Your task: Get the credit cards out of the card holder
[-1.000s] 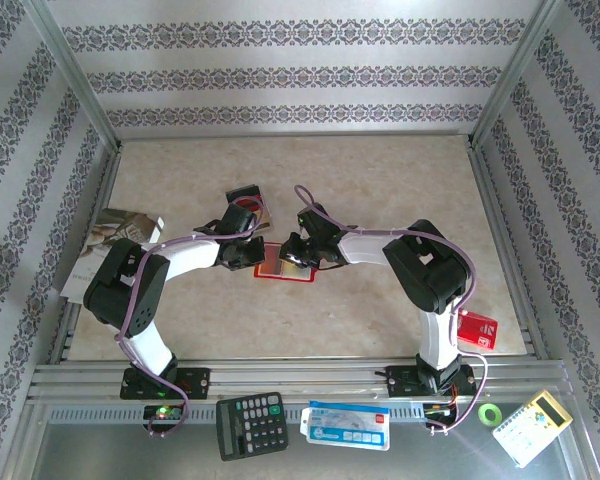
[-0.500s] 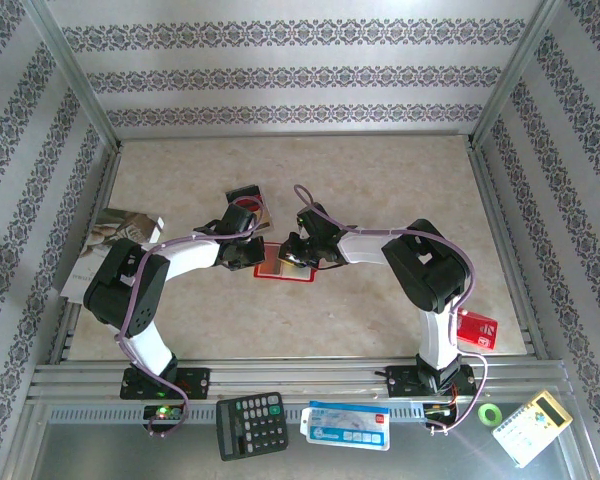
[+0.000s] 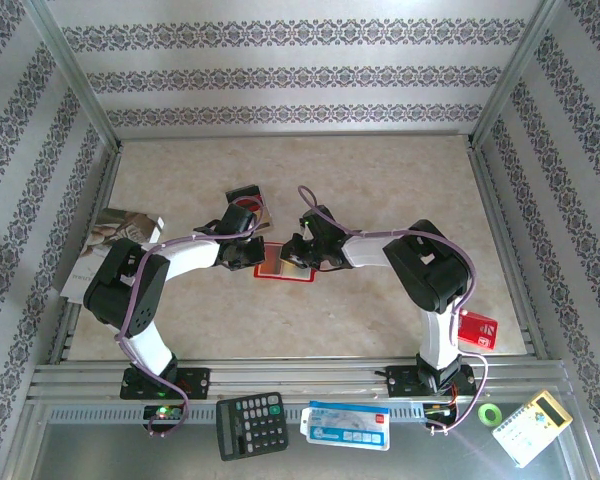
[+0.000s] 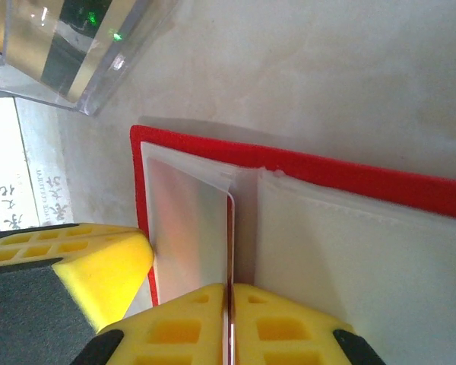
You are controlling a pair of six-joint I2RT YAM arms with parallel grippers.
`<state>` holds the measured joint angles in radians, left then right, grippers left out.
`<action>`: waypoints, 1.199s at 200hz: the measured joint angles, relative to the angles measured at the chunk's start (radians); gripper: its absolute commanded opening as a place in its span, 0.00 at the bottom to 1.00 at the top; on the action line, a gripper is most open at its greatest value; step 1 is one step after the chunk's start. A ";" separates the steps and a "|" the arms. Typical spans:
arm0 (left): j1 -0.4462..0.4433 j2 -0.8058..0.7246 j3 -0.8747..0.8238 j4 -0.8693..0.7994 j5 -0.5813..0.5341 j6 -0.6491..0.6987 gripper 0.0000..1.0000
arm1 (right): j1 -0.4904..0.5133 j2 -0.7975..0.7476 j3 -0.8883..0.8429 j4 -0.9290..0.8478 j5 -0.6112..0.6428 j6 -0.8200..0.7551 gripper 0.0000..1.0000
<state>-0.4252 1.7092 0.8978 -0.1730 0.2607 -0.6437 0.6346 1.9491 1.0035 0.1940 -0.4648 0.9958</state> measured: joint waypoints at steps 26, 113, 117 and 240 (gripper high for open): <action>0.000 0.002 0.000 0.000 0.000 0.000 0.00 | -0.005 -0.005 -0.011 0.020 -0.016 -0.007 0.10; 0.000 0.009 0.008 0.000 0.000 0.000 0.00 | -0.016 -0.027 -0.024 0.037 -0.042 -0.034 0.14; 0.000 0.009 0.008 0.000 0.000 0.000 0.00 | -0.017 -0.027 -0.025 0.039 -0.042 -0.034 0.14; 0.000 0.011 0.012 -0.002 0.000 0.000 0.00 | -0.018 -0.028 -0.029 0.019 -0.042 -0.044 0.15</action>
<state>-0.4252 1.7206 0.9096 -0.1753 0.2611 -0.6434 0.6170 1.9213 0.9741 0.2134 -0.5064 0.9516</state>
